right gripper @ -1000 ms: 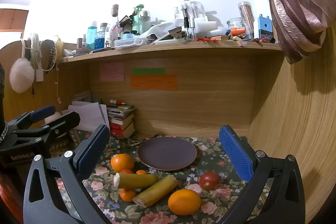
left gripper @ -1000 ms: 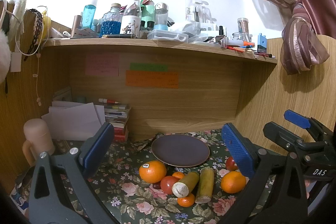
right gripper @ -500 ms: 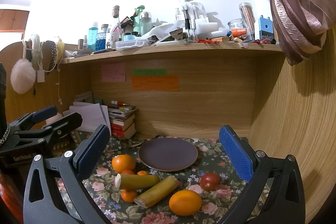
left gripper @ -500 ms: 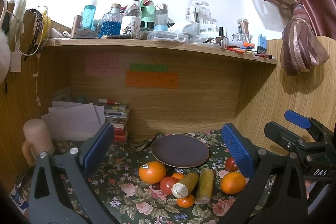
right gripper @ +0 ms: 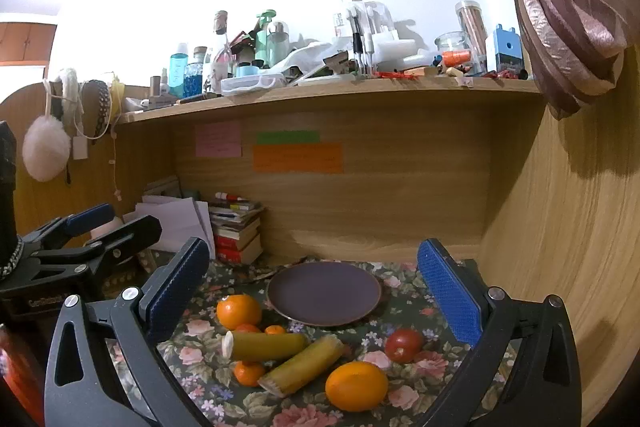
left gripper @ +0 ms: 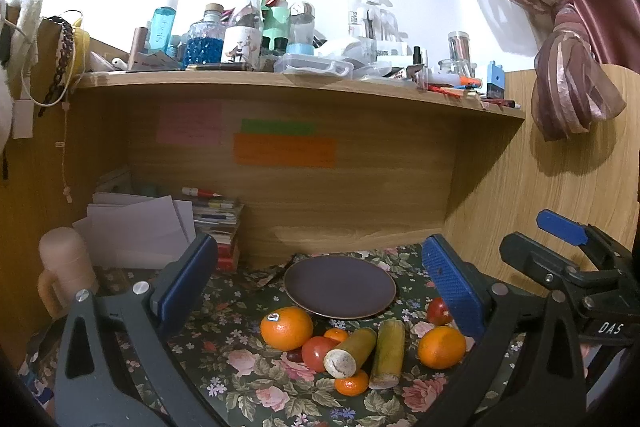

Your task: Organize fruits

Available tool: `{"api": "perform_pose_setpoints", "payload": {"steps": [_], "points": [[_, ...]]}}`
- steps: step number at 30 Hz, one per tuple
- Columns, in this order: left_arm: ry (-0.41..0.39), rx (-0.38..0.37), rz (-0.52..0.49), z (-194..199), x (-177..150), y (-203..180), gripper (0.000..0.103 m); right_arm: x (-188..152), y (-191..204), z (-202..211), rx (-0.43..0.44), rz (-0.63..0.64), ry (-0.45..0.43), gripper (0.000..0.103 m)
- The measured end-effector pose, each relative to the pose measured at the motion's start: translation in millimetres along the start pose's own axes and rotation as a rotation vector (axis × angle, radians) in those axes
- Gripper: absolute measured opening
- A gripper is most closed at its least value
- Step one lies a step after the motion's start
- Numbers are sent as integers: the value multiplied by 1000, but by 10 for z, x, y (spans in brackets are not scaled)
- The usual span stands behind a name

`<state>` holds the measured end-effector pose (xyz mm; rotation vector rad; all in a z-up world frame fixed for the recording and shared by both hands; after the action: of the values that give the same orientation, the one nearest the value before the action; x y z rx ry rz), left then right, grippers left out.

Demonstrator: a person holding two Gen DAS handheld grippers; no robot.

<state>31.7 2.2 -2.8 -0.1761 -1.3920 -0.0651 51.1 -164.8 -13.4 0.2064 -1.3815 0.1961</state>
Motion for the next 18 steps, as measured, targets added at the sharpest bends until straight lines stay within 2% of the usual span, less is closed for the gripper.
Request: {"api": "perform_pose_setpoints", "payload": {"steps": [4, 8, 10, 13, 18], "points": [[17, -13, 5, -63, -15, 13, 102, -33, -20, -63, 3, -10, 18, 103], [46, -4, 11, -148, -62, 70, 93, -82, -59, -165, -2, 1, 44, 102], [78, -1, 15, -232, -89, 117, 87, -113, -86, -248, -2, 11, 74, 96], [128, 9, 12, -357, -149, 189, 83, -166, -139, -382, 9, 31, 129, 84], [213, 5, 26, -543, -304, 332, 79, -288, -223, -554, 9, 63, 210, 75]]}}
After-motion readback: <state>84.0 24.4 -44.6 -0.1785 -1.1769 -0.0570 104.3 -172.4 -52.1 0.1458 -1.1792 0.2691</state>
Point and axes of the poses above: each gripper's, at about its wrist camera, not at the fingertips, and z roughly against the way its jaws point, y to its left, x to its top, the point moved 2 cm from there along -z, roughly the way its jaws point, and after that the axes turned 8 degrees about -x, right-handed, at the moved point
